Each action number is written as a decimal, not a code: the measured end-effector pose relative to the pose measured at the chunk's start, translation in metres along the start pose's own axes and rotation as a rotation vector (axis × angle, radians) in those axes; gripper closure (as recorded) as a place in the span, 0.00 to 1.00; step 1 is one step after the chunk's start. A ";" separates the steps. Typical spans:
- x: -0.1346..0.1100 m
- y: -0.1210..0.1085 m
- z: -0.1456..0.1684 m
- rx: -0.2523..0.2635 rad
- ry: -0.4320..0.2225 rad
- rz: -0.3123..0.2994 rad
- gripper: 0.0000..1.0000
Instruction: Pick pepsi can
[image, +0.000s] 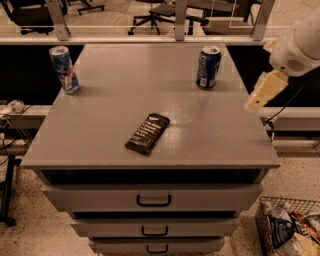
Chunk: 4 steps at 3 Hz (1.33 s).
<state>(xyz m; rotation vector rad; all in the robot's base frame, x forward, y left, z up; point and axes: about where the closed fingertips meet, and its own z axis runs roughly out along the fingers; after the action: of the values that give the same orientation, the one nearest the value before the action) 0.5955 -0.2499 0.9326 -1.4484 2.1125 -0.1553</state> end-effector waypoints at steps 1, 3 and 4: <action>-0.001 -0.042 0.040 0.024 -0.097 0.060 0.00; -0.043 -0.083 0.096 -0.022 -0.407 0.193 0.00; -0.071 -0.083 0.111 -0.076 -0.553 0.245 0.00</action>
Offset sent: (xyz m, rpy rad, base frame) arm 0.1498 0.0189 -0.0248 0.4732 -0.1354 0.0013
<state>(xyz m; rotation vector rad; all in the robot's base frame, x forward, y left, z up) 0.7387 -0.1970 0.9006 -1.0950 1.8196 0.3809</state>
